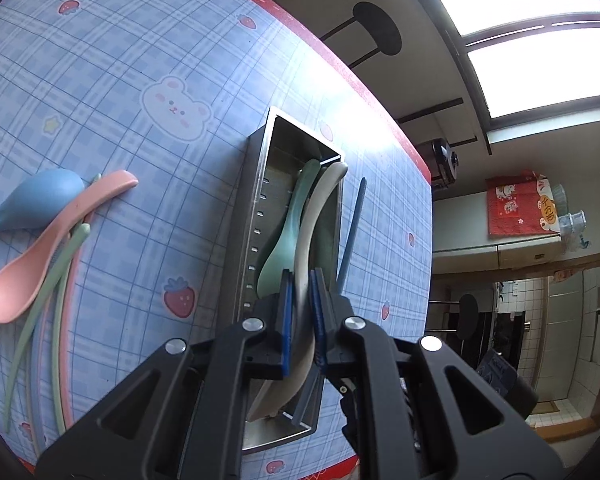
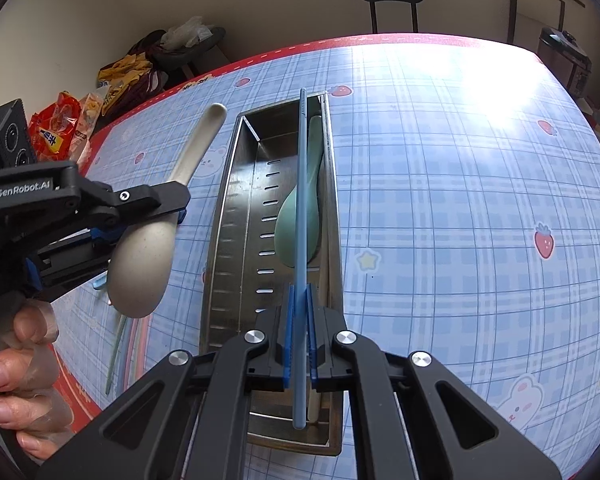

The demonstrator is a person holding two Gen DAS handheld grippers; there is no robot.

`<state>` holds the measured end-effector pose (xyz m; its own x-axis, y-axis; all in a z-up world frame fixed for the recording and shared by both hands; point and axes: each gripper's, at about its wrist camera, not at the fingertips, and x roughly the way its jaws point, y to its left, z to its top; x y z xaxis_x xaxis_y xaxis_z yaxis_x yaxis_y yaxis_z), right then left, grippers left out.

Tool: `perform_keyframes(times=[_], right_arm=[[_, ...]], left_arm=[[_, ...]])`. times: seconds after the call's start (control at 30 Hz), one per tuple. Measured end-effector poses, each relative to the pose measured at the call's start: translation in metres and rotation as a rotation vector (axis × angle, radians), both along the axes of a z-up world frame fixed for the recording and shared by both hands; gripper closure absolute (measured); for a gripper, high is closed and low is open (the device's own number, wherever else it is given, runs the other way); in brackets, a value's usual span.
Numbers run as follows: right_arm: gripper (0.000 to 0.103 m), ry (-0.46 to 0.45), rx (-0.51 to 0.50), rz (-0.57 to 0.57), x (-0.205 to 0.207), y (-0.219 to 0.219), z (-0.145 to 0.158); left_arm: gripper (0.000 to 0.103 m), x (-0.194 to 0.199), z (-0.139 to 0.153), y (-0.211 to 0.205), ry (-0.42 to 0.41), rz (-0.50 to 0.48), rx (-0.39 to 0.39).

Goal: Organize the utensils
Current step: 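Carry the cream spoon and blue chopstick over the steel caddy with both tools, then lower both utensils into the caddy and open both tools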

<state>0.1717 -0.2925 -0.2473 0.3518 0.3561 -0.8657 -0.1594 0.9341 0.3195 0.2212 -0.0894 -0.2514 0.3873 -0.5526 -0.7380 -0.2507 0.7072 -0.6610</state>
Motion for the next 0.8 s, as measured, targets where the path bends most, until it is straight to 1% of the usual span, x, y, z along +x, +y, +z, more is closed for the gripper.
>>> perform_keyframes(times=[0.1,0.27,0.47,0.57,0.63,0.8], right_arm=[[0.097,0.018,-0.010,-0.005,0.004,0.002,-0.005],[0.097,0.036,-0.022,-0.010,0.008,0.005,-0.008],[0.097,0.055,-0.029,-0.017,0.013,0.006,-0.013],[0.097,0.061,-0.029,-0.021,0.013,0.008,-0.015],[0.097,0.065,-0.027,-0.024,0.014,0.008,-0.016],[0.096,0.058,-0.020,-0.029,0.011,0.005,-0.013]], left_arm=[[0.090,0.015,-0.007,-0.005,0.025,0.012,-0.017],[0.090,0.035,-0.012,-0.018,0.030,-0.003,0.010],[0.090,0.049,-0.021,-0.022,0.048,0.002,0.029],[0.090,0.057,-0.025,-0.026,0.062,-0.011,0.045],[0.083,0.061,-0.024,-0.029,0.057,-0.022,0.061],[0.080,0.069,-0.014,-0.030,0.015,-0.043,0.078]])
